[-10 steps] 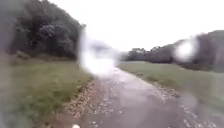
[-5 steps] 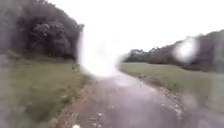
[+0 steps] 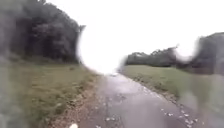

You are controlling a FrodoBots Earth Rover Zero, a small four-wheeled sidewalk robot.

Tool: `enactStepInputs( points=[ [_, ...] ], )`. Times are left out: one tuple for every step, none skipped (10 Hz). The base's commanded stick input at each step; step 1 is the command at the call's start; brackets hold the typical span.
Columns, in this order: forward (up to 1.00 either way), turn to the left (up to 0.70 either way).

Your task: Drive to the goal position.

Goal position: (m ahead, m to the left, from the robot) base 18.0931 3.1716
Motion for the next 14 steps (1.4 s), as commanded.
enactStepInputs(
  points=[
    [0.85,-0.18],
    [0.85,-0.24],
    [0.85,-0.31],
    [0.85,-0.3],
    [0.85,-0.22],
    [0.85,-0.14],
    [0.85,-0.07],
    [0.85,0.0],
    [0.85,0.0],
    [0.85,0.0],
    [0.85,0.0],
    [0.85,0.0],
    [0.85,0.0],
    [0.85,0.0]
  ],
)
